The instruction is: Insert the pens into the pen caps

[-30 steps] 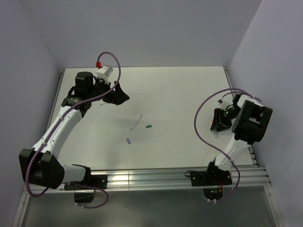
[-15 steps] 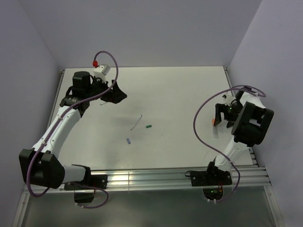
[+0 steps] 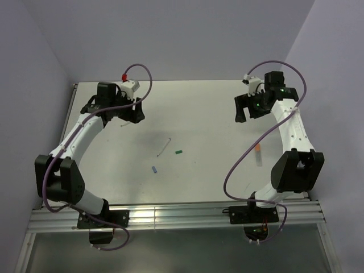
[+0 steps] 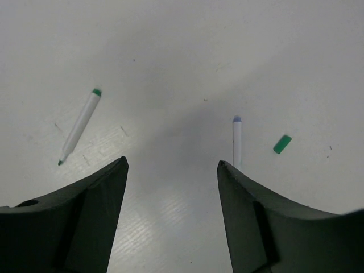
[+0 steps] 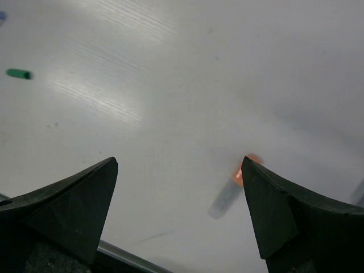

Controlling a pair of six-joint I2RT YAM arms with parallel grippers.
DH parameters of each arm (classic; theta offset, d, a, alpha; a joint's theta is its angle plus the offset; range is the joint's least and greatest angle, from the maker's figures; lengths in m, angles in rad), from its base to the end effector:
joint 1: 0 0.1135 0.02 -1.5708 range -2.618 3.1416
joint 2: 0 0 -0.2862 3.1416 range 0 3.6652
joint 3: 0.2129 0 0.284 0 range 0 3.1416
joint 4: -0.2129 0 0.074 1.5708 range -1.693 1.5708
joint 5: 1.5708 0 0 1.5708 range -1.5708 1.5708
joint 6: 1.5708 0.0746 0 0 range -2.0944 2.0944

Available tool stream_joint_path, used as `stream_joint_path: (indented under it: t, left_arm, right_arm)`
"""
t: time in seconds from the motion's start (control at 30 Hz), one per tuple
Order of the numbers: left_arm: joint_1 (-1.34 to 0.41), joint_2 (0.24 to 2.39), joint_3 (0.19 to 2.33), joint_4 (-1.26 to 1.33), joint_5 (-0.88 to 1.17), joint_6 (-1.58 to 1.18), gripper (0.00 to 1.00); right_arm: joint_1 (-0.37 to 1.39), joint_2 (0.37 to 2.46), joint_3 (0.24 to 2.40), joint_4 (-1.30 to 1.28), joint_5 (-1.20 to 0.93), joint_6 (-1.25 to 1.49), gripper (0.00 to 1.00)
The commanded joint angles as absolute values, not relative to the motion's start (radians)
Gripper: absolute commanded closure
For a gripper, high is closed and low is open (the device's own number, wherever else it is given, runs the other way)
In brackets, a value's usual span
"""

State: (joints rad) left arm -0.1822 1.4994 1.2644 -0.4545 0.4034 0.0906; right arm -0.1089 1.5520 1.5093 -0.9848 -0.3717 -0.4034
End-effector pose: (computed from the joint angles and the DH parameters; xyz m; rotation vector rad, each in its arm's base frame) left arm 0.3817 -0.1001 0.3020 0.5168 2.1822 -0.5042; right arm 0.3695 -0.0131 0.3249 -0.4988 2.4664 0.2797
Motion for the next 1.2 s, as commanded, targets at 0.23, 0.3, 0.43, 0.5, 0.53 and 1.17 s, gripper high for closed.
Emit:
stream_joint_path:
  t: [0.23,0.3,0.43,0.5,0.53,1.17]
  left_arm:
    - [-0.429,1.753,1.307,-0.497,0.239,0.091,0.42]
    - [-0.452,1.822,1.348,-0.524,0.219,0.077,0.46]
    - [-0.494,1.885,1.388,-0.528,0.196,0.057,0.49]
    - [-0.517,1.913,1.405,-0.532,0.177,0.049,0.5]
    - [-0.525,1.922,1.408,-0.538,0.173,0.049,0.5]
    - [-0.687,1.954,1.246,-0.517,0.006,0.107,0.79]
  right_arm:
    - [-0.071,1.566,1.519,-0.989,-0.493,-0.284,0.03]
    - [-0.071,1.546,1.499,-0.983,-0.45,-0.291,0.03]
    - [-0.074,1.503,1.448,-0.97,-0.419,-0.305,0.02]
    - [-0.074,1.491,1.427,-0.969,-0.416,-0.31,0.02]
    - [-0.074,1.483,1.422,-0.966,-0.408,-0.31,0.02]
    - [-0.084,1.545,1.437,-0.951,-0.491,-0.258,0.0]
